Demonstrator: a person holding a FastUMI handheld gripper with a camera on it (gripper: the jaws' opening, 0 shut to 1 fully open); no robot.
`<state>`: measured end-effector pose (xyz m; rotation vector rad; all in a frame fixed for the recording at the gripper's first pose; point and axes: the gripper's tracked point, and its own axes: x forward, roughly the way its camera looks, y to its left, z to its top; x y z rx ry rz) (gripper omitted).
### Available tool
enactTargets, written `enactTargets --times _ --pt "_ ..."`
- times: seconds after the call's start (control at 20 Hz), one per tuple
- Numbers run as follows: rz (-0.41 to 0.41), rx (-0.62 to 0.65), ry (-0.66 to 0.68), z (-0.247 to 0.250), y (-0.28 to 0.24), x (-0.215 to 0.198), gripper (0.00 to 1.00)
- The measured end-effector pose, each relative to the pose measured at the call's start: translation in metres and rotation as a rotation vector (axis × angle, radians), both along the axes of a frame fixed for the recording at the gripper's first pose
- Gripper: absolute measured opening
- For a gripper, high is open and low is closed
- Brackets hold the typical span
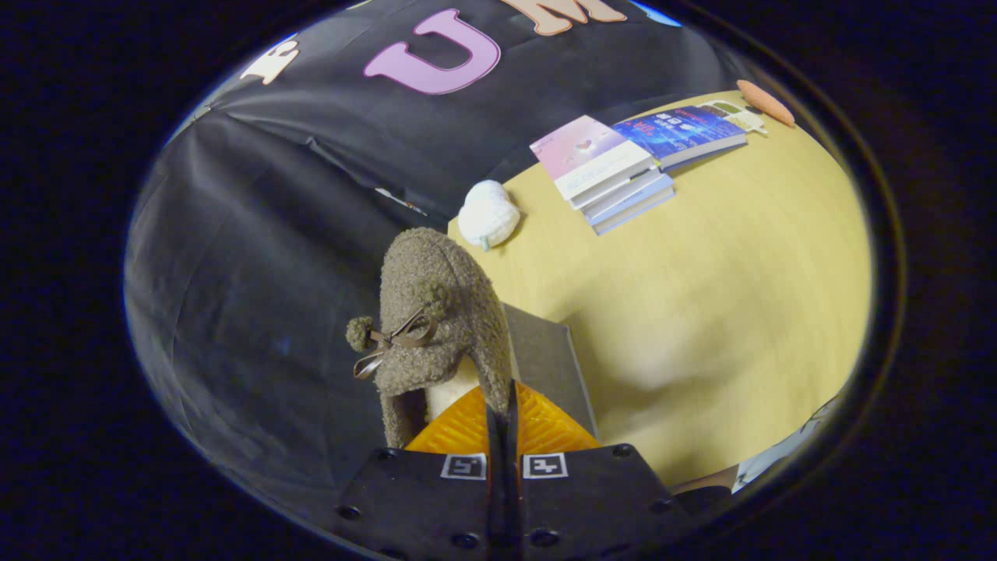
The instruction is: Open the storage box then place both shoes into the box .Put the left shoe in first, then the right shoe, with the right side of both shoes facing outward in a uniform manner.
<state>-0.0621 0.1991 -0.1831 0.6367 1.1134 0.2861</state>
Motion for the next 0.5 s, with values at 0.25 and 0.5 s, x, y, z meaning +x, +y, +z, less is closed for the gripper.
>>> enactTargets --times 0.25,0.5 --pt "0.031 -0.011 0.056 -0.018 0.015 -0.017 0.04" --pt "0.040 -0.034 0.106 -0.034 0.020 -0.030 0.04"
